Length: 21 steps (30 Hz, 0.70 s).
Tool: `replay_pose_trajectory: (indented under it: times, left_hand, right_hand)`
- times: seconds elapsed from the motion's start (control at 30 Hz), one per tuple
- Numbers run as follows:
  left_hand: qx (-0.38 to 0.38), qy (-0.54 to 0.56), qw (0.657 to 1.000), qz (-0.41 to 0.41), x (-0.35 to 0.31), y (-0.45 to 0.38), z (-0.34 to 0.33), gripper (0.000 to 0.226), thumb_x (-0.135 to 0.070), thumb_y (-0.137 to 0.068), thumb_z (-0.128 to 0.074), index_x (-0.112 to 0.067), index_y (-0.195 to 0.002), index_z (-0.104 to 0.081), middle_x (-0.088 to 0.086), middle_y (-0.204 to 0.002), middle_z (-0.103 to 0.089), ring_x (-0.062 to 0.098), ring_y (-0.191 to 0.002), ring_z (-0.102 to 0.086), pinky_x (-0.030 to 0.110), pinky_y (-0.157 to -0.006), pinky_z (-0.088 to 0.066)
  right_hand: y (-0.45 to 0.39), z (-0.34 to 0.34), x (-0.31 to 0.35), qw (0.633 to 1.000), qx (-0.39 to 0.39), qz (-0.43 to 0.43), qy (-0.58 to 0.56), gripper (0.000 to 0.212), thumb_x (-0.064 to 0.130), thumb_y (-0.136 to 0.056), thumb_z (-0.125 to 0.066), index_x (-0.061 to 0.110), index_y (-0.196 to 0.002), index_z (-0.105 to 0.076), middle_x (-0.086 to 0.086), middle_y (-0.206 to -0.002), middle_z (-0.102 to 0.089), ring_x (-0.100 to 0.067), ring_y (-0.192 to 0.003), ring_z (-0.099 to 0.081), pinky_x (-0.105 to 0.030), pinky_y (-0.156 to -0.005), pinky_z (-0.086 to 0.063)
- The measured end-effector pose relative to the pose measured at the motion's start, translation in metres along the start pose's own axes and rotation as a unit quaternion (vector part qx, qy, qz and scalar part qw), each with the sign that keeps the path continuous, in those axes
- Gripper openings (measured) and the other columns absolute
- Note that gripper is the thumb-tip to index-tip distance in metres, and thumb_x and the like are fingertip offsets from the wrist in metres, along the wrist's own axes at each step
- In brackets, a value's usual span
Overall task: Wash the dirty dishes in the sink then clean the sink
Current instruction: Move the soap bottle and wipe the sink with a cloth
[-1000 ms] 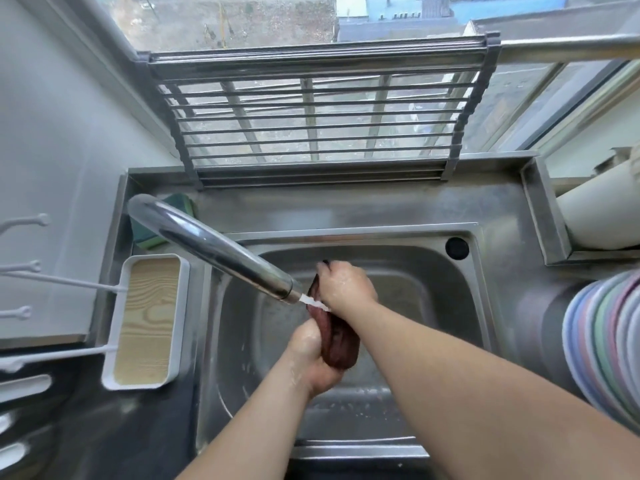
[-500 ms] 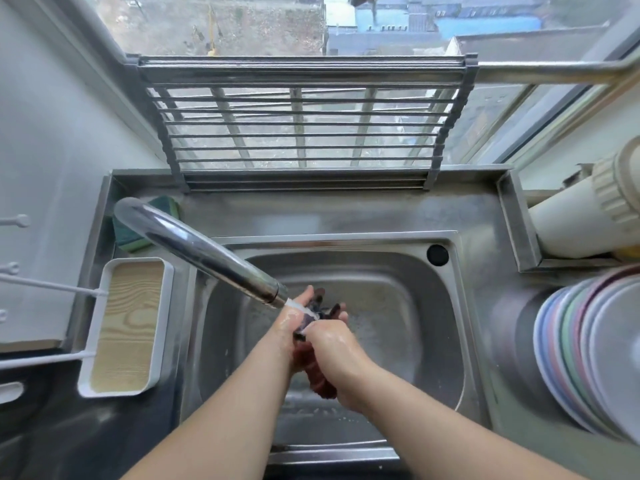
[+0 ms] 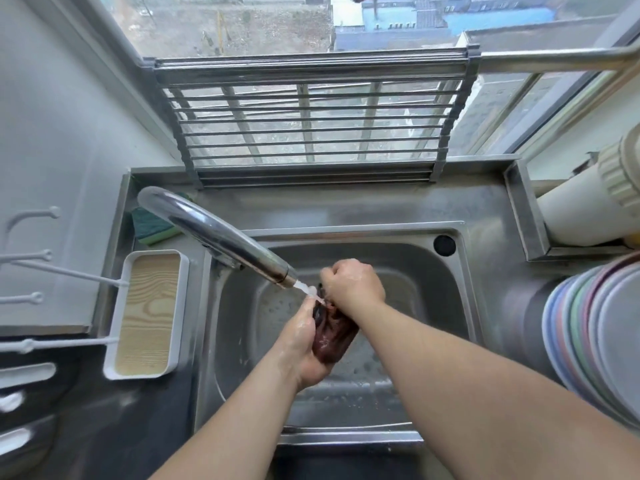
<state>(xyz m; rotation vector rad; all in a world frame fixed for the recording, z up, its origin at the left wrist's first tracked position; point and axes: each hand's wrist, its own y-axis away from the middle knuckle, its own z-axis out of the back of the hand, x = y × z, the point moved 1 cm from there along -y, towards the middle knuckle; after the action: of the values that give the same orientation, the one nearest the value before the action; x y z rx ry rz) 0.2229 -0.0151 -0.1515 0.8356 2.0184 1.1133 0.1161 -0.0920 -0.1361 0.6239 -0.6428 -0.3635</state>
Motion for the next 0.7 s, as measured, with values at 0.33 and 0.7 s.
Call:
replay_pose_trajectory:
  times: [0.33, 0.7]
  left_hand:
    - [-0.094, 0.074, 0.985, -0.121, -0.09, 0.028, 0.022, 0.029, -0.038, -0.102, -0.057, -0.024, -0.126, -0.064, -0.003, -0.127, -0.066, 0.018, -0.114, -0.06, 0.033, -0.1, -0.041]
    - [-0.189, 0.037, 0.978, -0.079, -0.11, 0.045, -0.017, 0.044, -0.062, -0.103, -0.047, -0.024, -0.104, -0.069, -0.01, -0.092, -0.063, 0.007, -0.072, -0.059, 0.025, -0.066, -0.041]
  right_hand:
    - [0.05, 0.015, -0.064, 0.91, 0.108, -0.118, -0.381, 0.053, 0.043, -0.094, -0.058, 0.022, -0.047, -0.048, -0.004, -0.053, -0.037, -0.018, -0.042, -0.029, -0.024, -0.049, -0.029]
    - [0.102, 0.038, -0.085, 0.962, 0.022, -0.074, -0.263, 0.049, 0.048, -0.1, -0.048, 0.027, -0.057, -0.053, 0.004, -0.053, -0.066, -0.017, -0.042, -0.05, -0.021, -0.042, -0.04]
